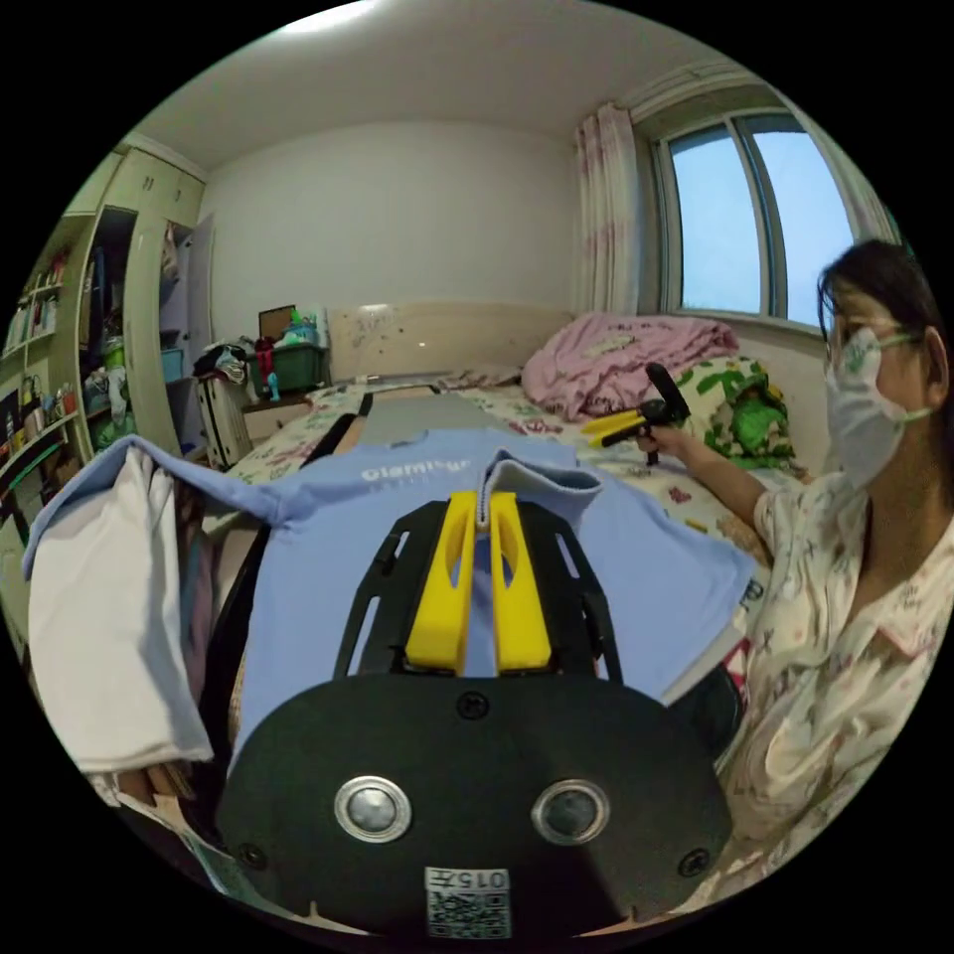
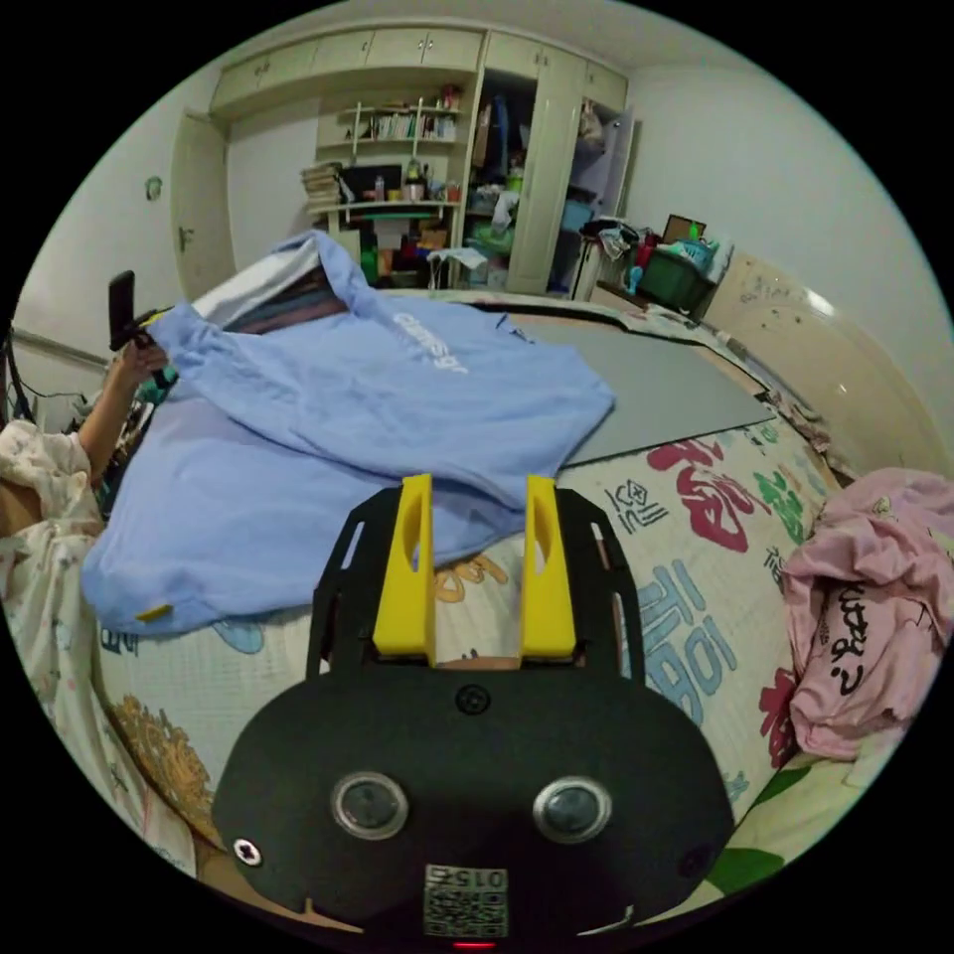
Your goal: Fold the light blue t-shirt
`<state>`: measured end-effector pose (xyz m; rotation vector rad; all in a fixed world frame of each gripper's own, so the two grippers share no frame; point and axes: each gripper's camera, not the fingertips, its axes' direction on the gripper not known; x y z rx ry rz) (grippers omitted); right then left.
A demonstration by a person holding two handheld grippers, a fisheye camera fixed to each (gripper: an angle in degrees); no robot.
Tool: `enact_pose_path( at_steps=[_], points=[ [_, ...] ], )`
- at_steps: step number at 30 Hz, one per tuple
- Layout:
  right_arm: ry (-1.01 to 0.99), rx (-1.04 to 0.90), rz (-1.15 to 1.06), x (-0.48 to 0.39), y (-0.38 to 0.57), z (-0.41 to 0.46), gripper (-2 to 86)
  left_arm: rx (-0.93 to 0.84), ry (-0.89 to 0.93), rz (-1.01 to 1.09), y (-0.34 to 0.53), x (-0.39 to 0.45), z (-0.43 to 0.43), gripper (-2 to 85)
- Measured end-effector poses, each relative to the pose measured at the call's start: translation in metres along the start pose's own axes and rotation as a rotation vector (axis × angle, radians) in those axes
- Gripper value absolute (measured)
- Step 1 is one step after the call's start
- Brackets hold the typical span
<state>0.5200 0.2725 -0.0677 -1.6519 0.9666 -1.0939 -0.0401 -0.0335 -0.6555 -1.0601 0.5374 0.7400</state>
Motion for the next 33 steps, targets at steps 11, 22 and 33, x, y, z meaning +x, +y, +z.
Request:
enact_pose_path(
  at_steps=[11,22,33],
  points=[
    [0.221,-0.166,0.008,-0.016,-0.060,0.139,0.1,-0.169,-0.039,0.087,0.041,0.030,0.002,3.1],
    [0.246,-0.169,-0.028,-0.011,-0.080,0.196,0.2,-0.386,0.092,0.217,-0.002,0.077,0.055,9.2],
    [0.313,-0.208,-0.085,0.004,-0.069,0.220,0.8,-0.393,0.226,0.106,0.001,0.047,0.060,1.7]
  ],
)
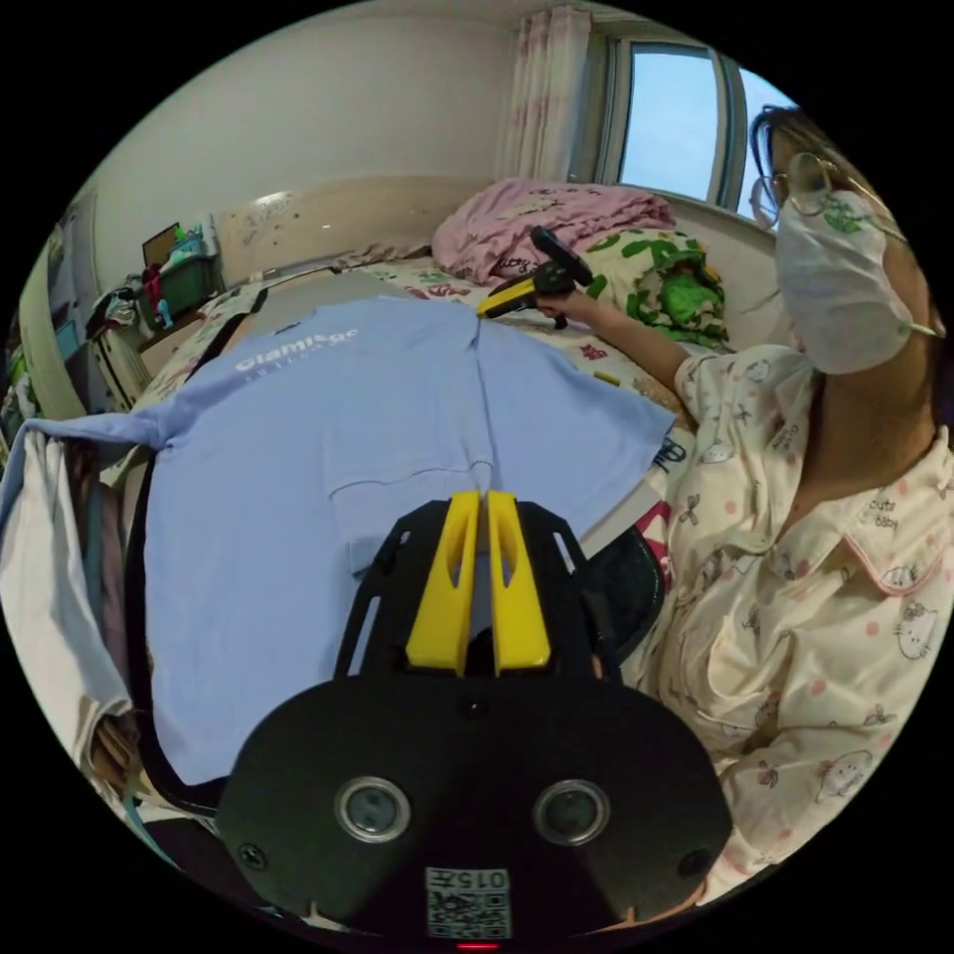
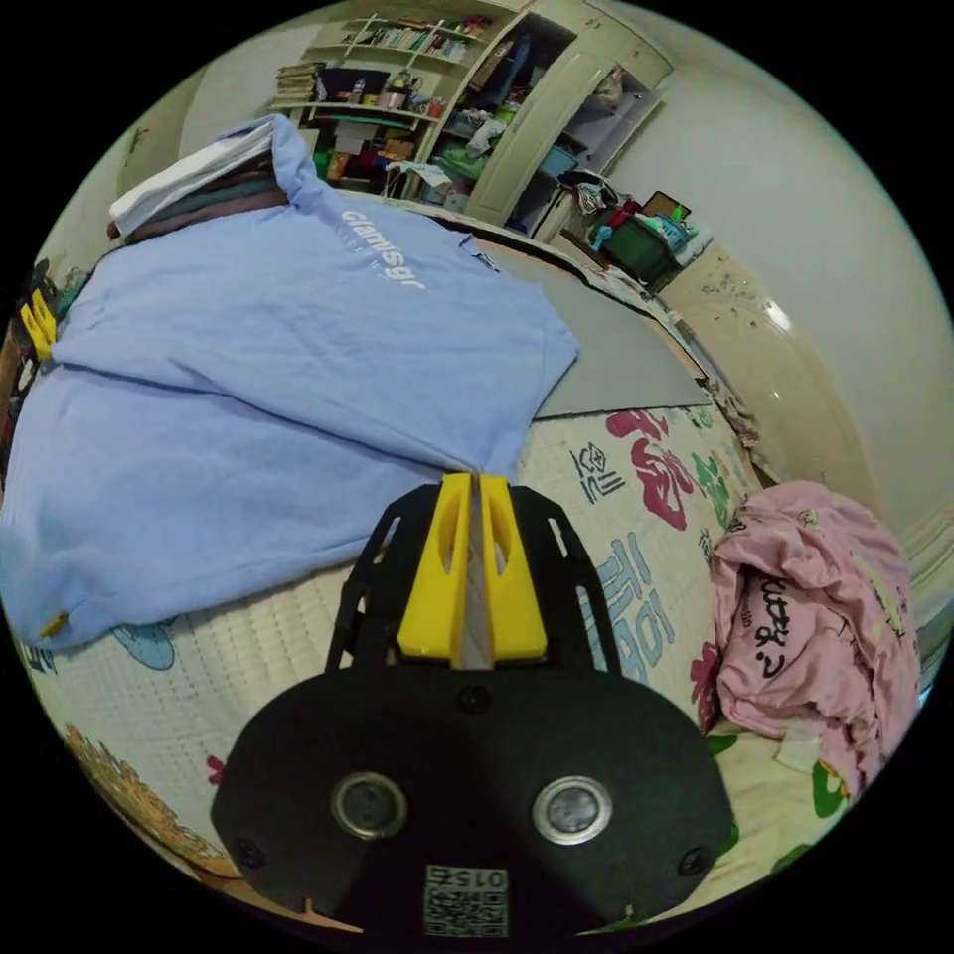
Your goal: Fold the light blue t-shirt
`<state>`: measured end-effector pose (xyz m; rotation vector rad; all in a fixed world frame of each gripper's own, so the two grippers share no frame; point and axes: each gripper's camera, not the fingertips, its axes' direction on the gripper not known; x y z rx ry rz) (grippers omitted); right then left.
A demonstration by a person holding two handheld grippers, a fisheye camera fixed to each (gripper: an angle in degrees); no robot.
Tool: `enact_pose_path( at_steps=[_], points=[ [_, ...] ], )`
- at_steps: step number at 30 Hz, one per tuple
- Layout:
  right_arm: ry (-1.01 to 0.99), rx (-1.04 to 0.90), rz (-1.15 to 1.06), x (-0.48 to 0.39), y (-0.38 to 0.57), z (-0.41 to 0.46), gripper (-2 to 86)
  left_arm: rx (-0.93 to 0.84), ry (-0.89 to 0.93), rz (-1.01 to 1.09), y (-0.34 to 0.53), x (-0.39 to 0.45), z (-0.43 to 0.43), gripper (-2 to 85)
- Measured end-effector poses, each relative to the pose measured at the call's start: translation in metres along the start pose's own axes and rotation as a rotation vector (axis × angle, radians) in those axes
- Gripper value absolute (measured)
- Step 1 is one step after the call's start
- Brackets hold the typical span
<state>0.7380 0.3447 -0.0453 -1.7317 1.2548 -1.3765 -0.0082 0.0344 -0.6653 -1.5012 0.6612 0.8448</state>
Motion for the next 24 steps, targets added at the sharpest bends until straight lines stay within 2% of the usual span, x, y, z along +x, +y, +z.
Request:
enact_pose_path(
  at_steps=[3,4,6,7,10,13,15,17,20,22,24],
  points=[
    [-0.020,-0.021,0.009,0.012,0.008,-0.004,3.4,0.003,0.018,-0.027,0.005,-0.008,0.002,3.4],
    [-0.085,-0.034,0.043,0.027,0.010,-0.017,5.0,0.026,0.026,-0.024,0.006,-0.009,-0.003,4.3],
    [-0.181,0.061,0.081,0.043,0.014,-0.066,5.4,0.227,0.034,-0.024,0.019,-0.019,-0.042,7.1],
    [-0.225,0.184,0.068,0.041,0.019,-0.111,5.2,0.275,0.014,-0.045,0.022,-0.024,-0.055,7.6],
    [-0.306,0.446,-0.126,-0.003,0.031,-0.202,4.2,0.476,-0.190,-0.267,0.040,-0.070,-0.119,8.2],
    [-0.394,0.551,-0.259,-0.061,0.017,-0.229,2.4,0.664,-0.316,-0.579,0.068,-0.140,-0.176,9.5],
    [-0.500,0.529,-0.361,-0.097,-0.001,-0.217,0.1,0.766,-0.355,-0.824,0.090,-0.203,-0.207,12.0],
    [-0.588,0.406,-0.486,-0.139,-0.027,-0.184,-0.5,0.808,-0.412,-0.948,0.098,-0.245,-0.220,14.1],
    [-0.593,0.288,-0.526,-0.157,-0.041,-0.144,-0.9,0.804,-0.416,-1.144,0.098,-0.306,-0.228,15.7],
    [-0.612,0.238,-0.552,-0.154,-0.030,-0.126,-1.0,0.819,-0.405,-1.170,0.087,-0.329,-0.227,16.1],
    [-0.637,0.227,-0.539,-0.146,-0.017,-0.113,-1.0,0.772,-0.470,-1.203,0.065,-0.352,-0.221,16.9]
  ],
)
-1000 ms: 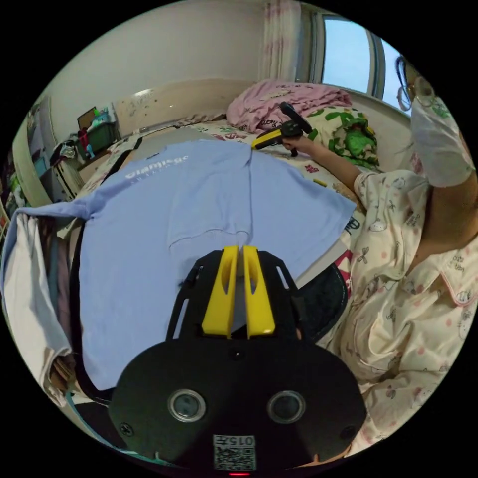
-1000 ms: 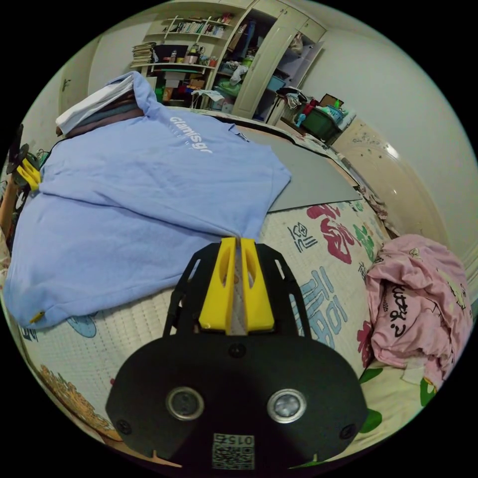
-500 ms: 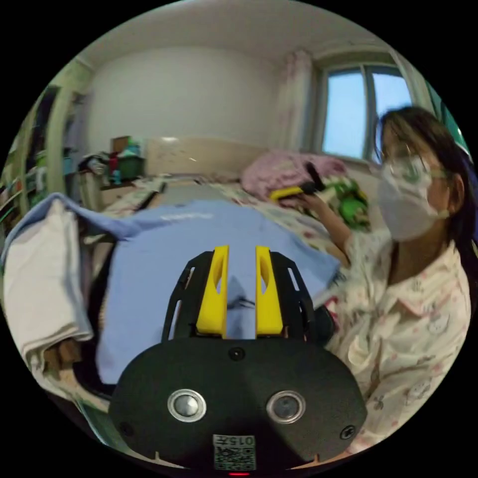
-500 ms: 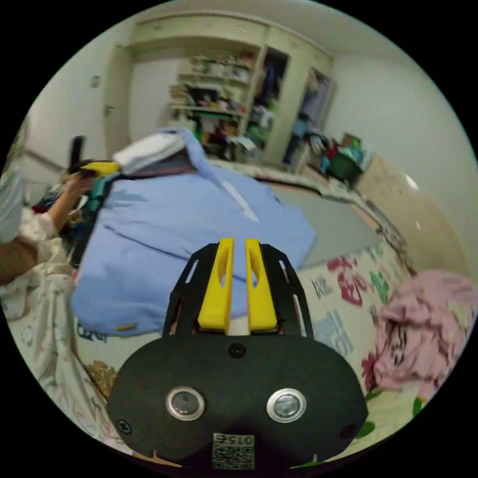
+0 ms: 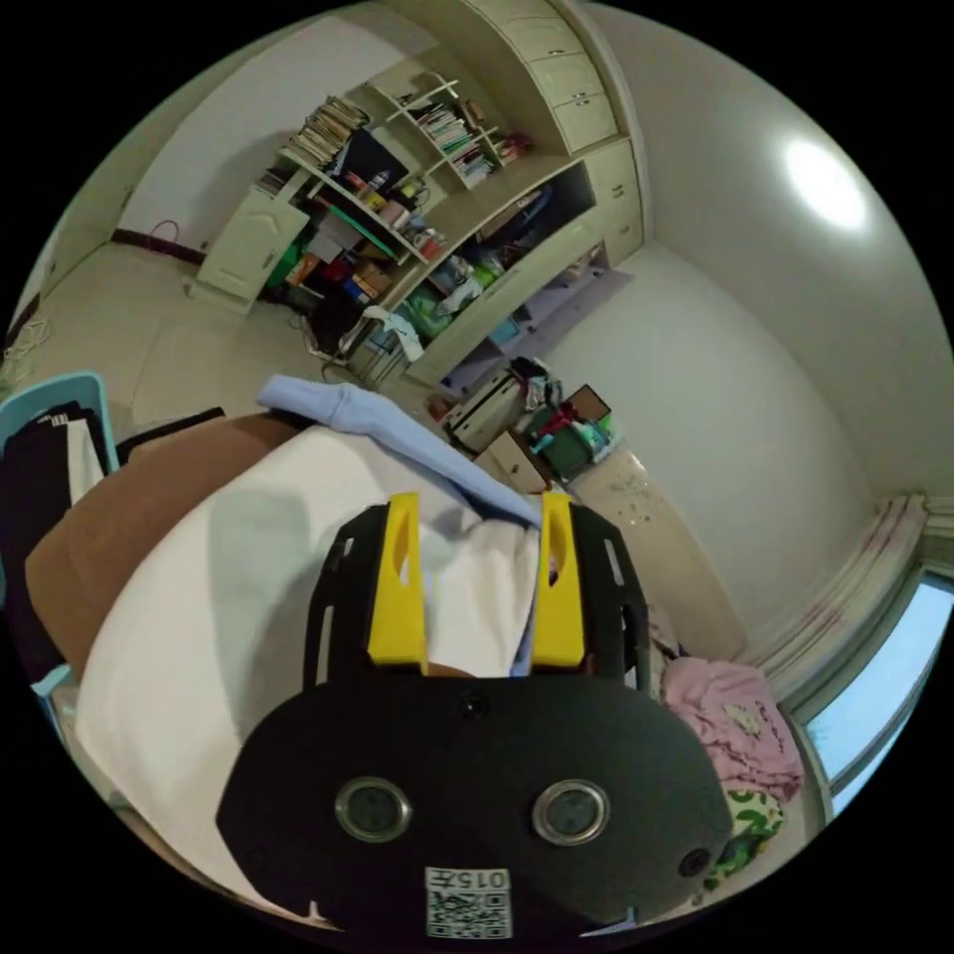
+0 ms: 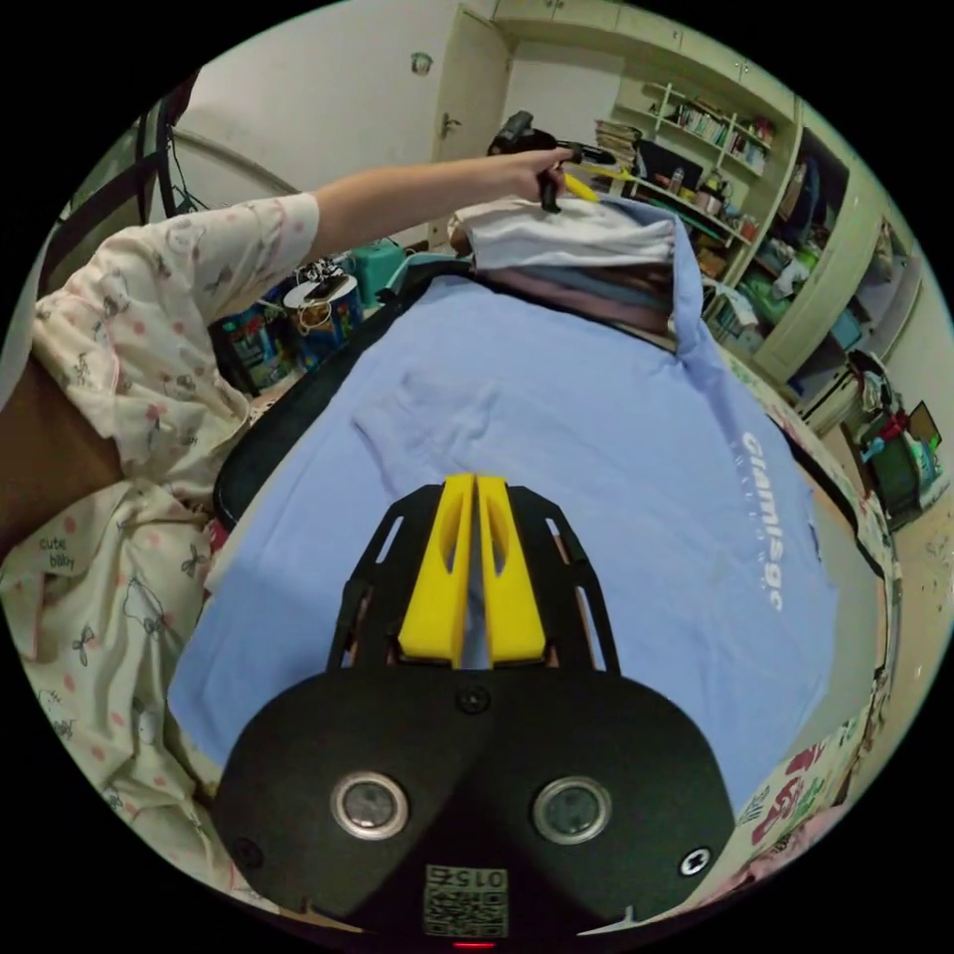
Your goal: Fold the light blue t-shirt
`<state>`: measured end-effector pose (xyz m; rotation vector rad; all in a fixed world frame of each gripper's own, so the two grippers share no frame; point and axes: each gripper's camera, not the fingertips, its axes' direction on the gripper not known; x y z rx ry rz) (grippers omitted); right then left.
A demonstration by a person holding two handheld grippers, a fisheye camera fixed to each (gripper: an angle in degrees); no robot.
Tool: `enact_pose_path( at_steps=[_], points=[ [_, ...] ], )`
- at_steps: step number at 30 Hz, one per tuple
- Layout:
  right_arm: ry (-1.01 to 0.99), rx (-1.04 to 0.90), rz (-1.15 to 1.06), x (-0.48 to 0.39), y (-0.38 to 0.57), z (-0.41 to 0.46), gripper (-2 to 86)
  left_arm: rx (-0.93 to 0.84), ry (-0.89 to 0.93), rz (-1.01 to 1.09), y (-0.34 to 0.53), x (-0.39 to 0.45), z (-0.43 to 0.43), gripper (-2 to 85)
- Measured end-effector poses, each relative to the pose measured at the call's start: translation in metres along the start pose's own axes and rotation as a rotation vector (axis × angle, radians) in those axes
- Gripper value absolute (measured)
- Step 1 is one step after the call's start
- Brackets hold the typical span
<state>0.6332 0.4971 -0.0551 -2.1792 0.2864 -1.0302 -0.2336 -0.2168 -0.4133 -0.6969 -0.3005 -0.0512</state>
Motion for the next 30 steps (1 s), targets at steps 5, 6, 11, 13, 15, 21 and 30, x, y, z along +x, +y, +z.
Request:
enact_pose_path(
  at_steps=[5,6,11,13,15,21,30],
  points=[
    [-0.035,0.001,0.029,0.007,0.021,-0.016,-0.2,0.044,-0.112,-0.054,-0.021,0.007,0.033,10.8],
    [-0.037,0.003,0.024,0.006,0.023,-0.018,0.3,0.059,-0.079,-0.080,-0.023,0.006,0.034,5.7],
    [-0.078,0.043,0.019,0.006,0.044,-0.036,6.5,0.189,-0.032,0.119,-0.021,0.080,0.021,0.8],
    [-0.105,0.102,0.026,0.010,0.056,-0.049,7.4,0.170,-0.012,0.373,-0.006,0.142,0.019,0.8],
    [-0.149,0.193,0.044,0.017,0.072,-0.073,8.2,0.048,0.209,0.792,0.053,0.224,0.009,0.8],
    [0.171,0.445,0.201,0.045,0.147,-0.193,15.8,-0.264,0.352,1.590,0.291,0.290,-0.002,0.9],
    [0.031,0.088,0.043,0.023,0.127,-0.112,19.5,-0.396,0.369,1.618,0.333,0.288,0.008,2.9]
  ],
)
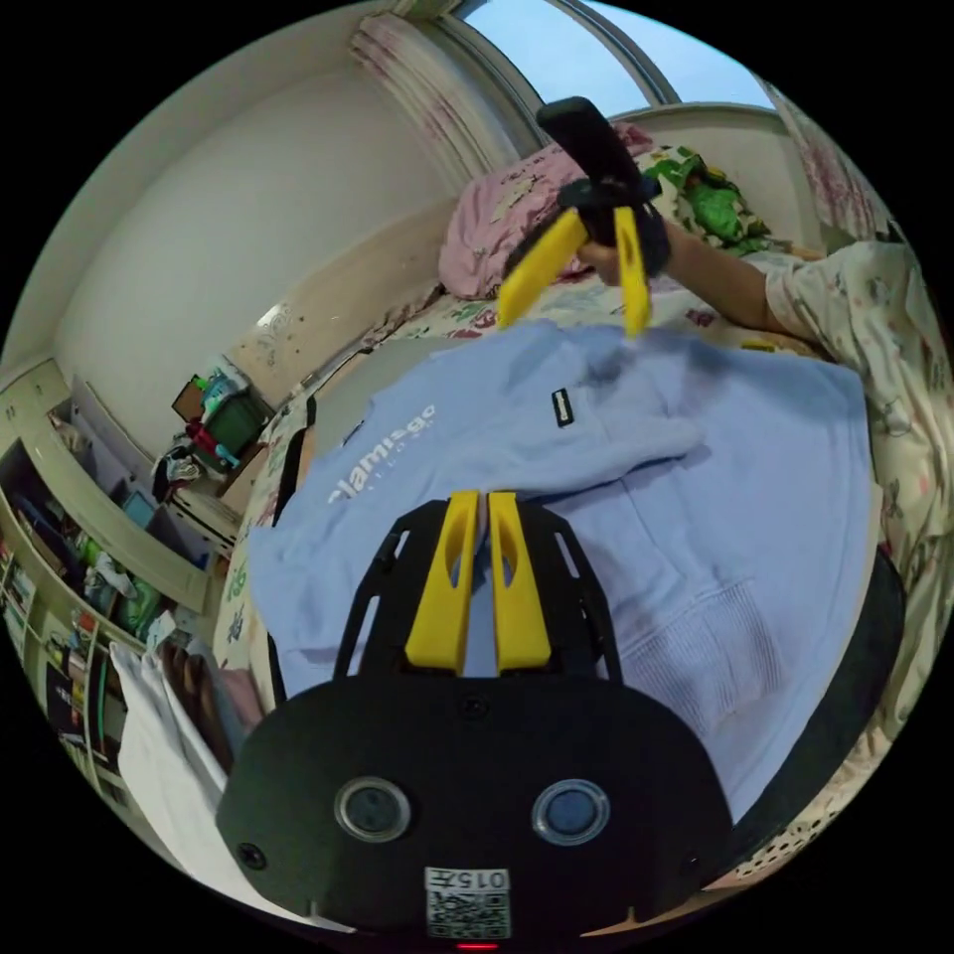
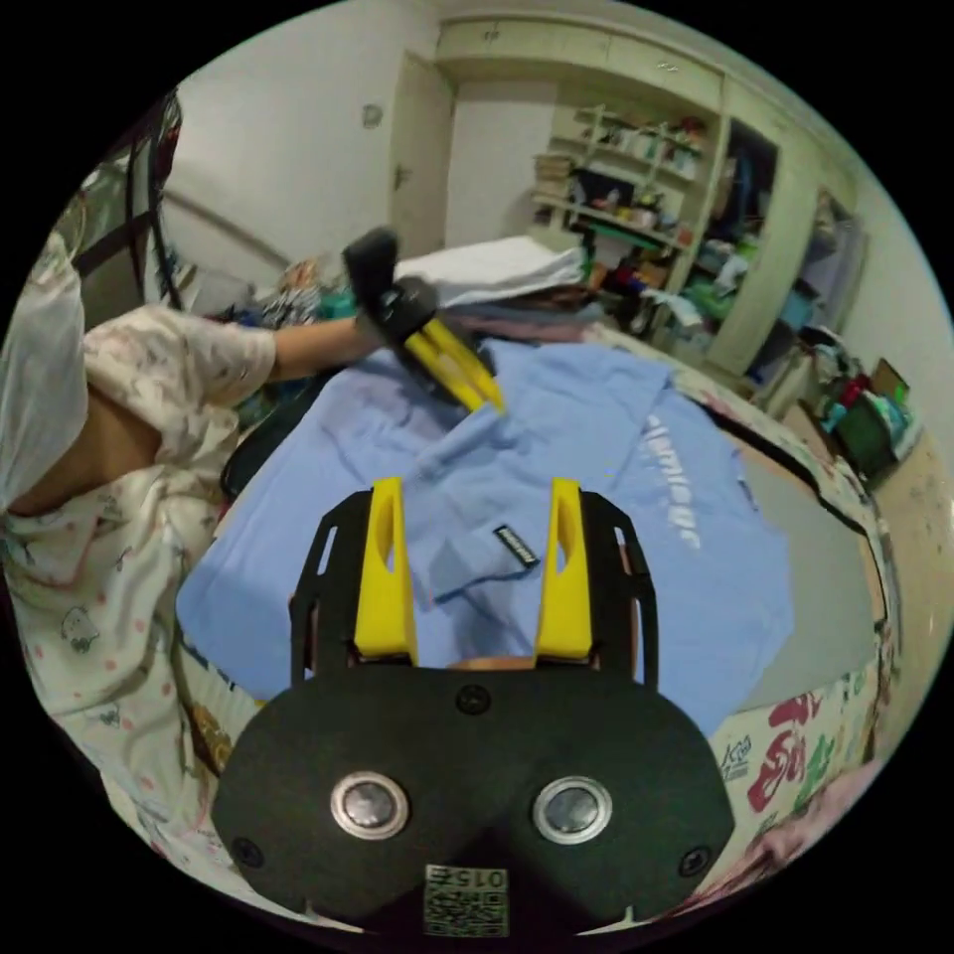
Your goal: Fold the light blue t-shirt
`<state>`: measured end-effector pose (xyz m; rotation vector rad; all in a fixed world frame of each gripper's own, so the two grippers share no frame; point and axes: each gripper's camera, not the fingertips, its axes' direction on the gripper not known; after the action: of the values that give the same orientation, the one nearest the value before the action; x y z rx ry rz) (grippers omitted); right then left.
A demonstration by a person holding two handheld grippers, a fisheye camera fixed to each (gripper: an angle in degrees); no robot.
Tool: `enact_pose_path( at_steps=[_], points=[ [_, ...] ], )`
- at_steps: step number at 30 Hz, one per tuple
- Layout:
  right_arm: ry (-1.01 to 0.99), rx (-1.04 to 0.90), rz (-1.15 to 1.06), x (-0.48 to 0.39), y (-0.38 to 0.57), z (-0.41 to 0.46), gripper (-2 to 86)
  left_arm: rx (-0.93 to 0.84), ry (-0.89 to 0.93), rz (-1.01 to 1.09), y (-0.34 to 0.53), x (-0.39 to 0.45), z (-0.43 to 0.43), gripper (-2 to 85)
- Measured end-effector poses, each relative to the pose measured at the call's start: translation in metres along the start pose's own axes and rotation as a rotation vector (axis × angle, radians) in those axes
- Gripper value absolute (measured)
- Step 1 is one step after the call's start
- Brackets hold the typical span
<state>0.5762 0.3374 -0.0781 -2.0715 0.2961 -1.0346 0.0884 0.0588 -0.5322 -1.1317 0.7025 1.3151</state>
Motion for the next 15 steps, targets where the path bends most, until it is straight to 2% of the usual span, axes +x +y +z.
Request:
enact_pose_path(
  at_steps=[2,3,4,6,9,13,15],
  points=[
    [-0.092,-0.226,-0.213,-0.044,0.000,0.047,19.7,-0.008,-0.012,-0.030,0.000,-0.006,-0.005,5.0],
    [-0.082,-0.273,-0.271,-0.057,0.004,0.057,19.1,-0.014,-0.021,-0.053,0.001,-0.011,-0.011,7.2],
    [-0.048,-0.213,-0.293,-0.064,0.007,0.050,17.9,-0.014,-0.026,-0.067,0.002,-0.014,-0.015,7.8],
    [0.012,-0.212,-0.251,-0.060,0.008,0.042,9.0,-0.003,-0.070,-0.156,0.011,-0.030,-0.033,9.6],
    [-0.043,-0.253,-0.276,-0.061,0.018,0.041,5.8,-0.039,-0.172,-0.286,0.021,-0.056,-0.054,10.0],
    [-0.012,-0.200,-0.345,-0.074,0.031,0.021,0.3,-0.125,-0.286,-0.395,0.026,-0.089,-0.065,9.7],
    [0.003,-0.152,-0.321,-0.070,0.037,-0.004,-0.3,-0.243,-0.295,-0.424,0.021,-0.109,-0.055,9.1]
  ],
)
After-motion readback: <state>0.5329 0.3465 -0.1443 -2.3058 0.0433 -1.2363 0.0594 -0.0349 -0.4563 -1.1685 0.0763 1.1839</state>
